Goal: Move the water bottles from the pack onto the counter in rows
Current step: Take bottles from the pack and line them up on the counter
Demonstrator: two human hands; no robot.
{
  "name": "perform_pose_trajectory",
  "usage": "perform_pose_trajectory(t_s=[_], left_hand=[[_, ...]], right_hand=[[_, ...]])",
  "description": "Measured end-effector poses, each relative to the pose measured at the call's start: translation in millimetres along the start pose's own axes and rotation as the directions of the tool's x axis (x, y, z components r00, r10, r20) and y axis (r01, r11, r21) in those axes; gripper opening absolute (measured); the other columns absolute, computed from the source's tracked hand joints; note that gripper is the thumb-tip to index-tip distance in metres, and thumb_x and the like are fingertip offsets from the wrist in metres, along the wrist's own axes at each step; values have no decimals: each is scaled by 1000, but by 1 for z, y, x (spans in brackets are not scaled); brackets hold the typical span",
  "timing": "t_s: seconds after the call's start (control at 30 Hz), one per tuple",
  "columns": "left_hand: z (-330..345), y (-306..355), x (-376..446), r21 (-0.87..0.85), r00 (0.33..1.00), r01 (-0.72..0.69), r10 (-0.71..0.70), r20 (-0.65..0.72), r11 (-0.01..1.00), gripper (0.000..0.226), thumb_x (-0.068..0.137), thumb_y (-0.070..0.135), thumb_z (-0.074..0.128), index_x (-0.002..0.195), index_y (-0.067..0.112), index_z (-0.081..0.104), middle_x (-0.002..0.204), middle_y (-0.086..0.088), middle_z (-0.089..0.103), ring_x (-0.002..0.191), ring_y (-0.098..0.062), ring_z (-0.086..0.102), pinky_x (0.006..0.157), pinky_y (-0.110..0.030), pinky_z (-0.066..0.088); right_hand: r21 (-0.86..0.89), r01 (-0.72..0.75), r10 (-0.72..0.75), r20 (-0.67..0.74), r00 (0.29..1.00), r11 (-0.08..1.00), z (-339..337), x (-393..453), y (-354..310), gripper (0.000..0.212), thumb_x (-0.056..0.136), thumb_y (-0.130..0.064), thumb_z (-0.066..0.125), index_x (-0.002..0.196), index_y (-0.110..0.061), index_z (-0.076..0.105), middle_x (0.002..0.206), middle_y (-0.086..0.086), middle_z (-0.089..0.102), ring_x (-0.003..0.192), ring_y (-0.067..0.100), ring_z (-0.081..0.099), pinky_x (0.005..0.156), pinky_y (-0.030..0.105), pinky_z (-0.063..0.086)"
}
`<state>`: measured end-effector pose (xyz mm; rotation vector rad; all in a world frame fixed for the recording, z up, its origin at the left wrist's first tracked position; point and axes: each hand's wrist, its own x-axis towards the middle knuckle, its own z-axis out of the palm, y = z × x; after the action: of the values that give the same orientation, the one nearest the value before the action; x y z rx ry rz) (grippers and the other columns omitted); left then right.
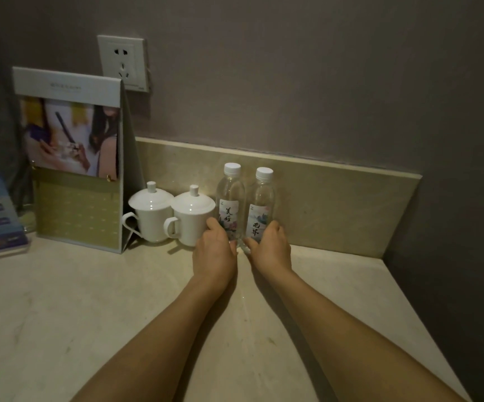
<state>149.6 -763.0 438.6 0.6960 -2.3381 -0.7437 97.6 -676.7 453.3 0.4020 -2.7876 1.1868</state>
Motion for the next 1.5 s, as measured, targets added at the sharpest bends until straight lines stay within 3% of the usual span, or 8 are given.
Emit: perform_pose_trajectory(t_s=[0.13,0.3,0.4,0.53,0.8,1.1,1.3,1.5], left_hand=[[-8,0,-10,0,999,-32,32,12,999,28,92,22,61,107,9,41,105,-14,65,96,-34,63,70,-39,51],[-8,0,-21,-7,997,-74,75,35,997,23,91,30,62,104,12,56,96,-8,68,86,-27,65,74,-43,58],[-7,8,-34,15,995,-83,81,62,996,19,90,35,61,94,16,58,87,-4,65,78,-23,62,71,-41,58],[-12,35,-56,-28,992,-90,92,91,996,17,93,33,57,88,16,59,83,-3,65,78,-22,62,72,-39,57],[-9,122,-115,-242,986,-152,163,23,958,30,94,38,31,83,22,53,78,-4,65,72,-24,66,67,-47,58],[34,276,-245,-352,962,-211,257,90,912,31,94,49,34,98,26,55,90,-1,70,82,-26,69,79,-47,56],[86,377,-331,-384,917,-257,349,192,887,27,100,41,41,108,17,49,96,-1,64,86,-23,61,74,-37,46],[159,448,-406,-410,807,-246,420,415,878,29,99,41,38,100,14,47,99,-7,63,91,-31,61,76,-40,47]], right_hand=[[60,-32,31,15,999,998,-5,-10,2,49,90,-31,64,127,-7,42,131,13,50,119,34,52,93,53,49],[55,9,-10,9,1000,998,-28,-25,13,50,94,-29,60,136,-10,42,138,10,47,125,28,49,96,37,44],[47,25,-25,-10,1000,999,-49,-34,23,52,94,-29,58,140,-11,41,136,9,50,123,27,51,100,41,47],[95,35,-34,-12,999,995,-79,-50,31,46,92,-32,58,132,-13,49,122,6,59,107,26,60,90,47,54],[156,209,-166,-253,953,965,-163,-100,67,16,93,-27,54,89,-15,64,75,-5,63,70,11,58,61,25,41],[194,259,-161,-410,898,946,-311,-178,189,28,98,-27,51,76,-14,61,69,1,64,65,9,60,56,19,44],[207,165,-41,-497,866,964,-388,-211,296,27,95,-26,54,75,-11,64,68,2,66,69,18,65,65,38,55],[280,25,129,-516,847,960,-441,-235,400,29,96,-19,55,67,-17,58,59,-7,59,53,0,53,49,13,38]])
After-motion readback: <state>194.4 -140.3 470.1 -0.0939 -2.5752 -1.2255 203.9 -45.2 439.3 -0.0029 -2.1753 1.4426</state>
